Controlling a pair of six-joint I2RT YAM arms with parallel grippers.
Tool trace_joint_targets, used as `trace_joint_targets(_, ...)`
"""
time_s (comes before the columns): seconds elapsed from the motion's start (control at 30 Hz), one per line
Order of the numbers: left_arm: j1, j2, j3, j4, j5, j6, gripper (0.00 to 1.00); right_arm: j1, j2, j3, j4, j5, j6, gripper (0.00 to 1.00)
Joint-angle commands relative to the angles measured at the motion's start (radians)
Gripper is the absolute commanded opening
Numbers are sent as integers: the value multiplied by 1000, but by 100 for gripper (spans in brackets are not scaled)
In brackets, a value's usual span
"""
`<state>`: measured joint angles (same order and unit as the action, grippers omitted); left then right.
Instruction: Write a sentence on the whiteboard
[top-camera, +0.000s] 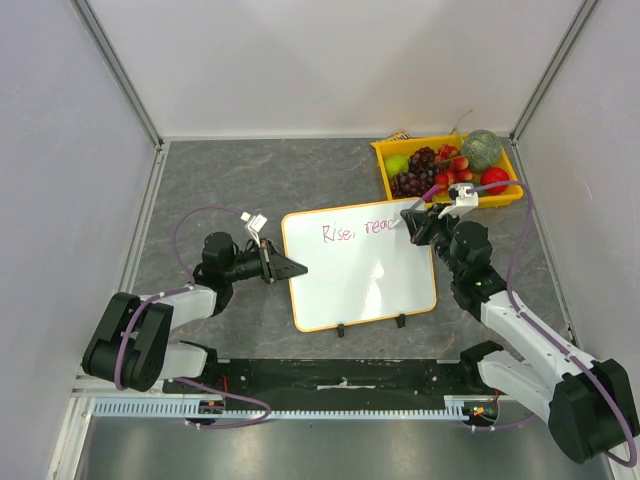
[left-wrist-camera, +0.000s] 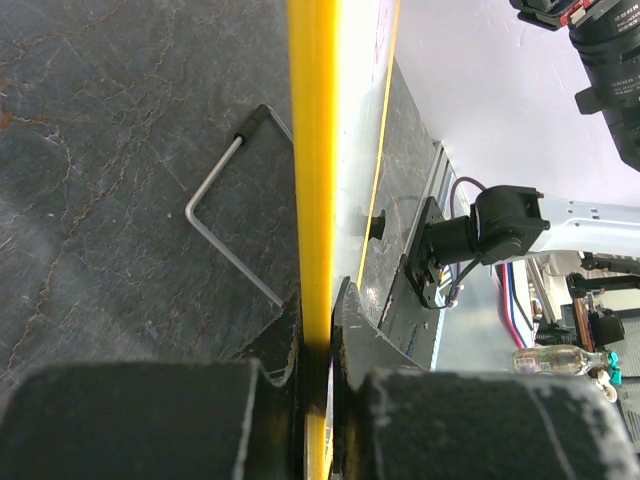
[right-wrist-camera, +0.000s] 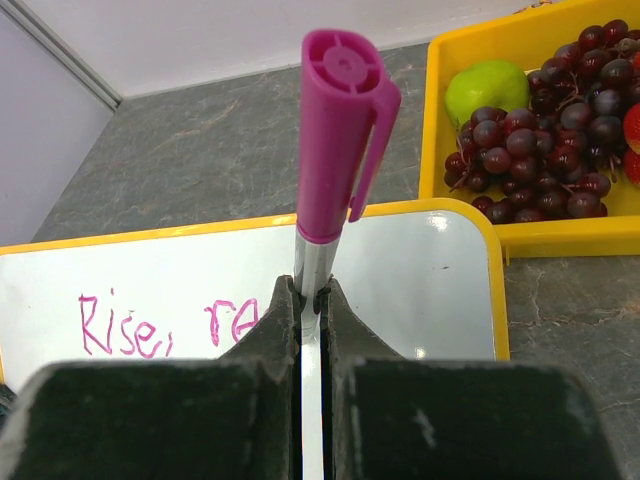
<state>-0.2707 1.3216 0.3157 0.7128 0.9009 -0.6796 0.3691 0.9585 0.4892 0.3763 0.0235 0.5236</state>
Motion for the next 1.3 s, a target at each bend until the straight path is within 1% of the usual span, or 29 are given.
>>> trace_joint_targets(0.0, 2, 34, -10, -118, -178, 176, 2, -2, -12, -15, -42, 27, -19, 0)
trace_joint_targets(0.33, 2, 36, -10, -116, -180, 176, 2, -2, -33, 9, -50, 102, -36, 0)
trace_joint_targets(0.8, 1, 33, -10, -116, -180, 176, 2, -2, -61, 69, -2, 113, -27, 0)
trace_joint_targets(1.27, 2, 37, -9, -116, -177, 176, 2, -9, 54, 157, 22, 145, -27, 0)
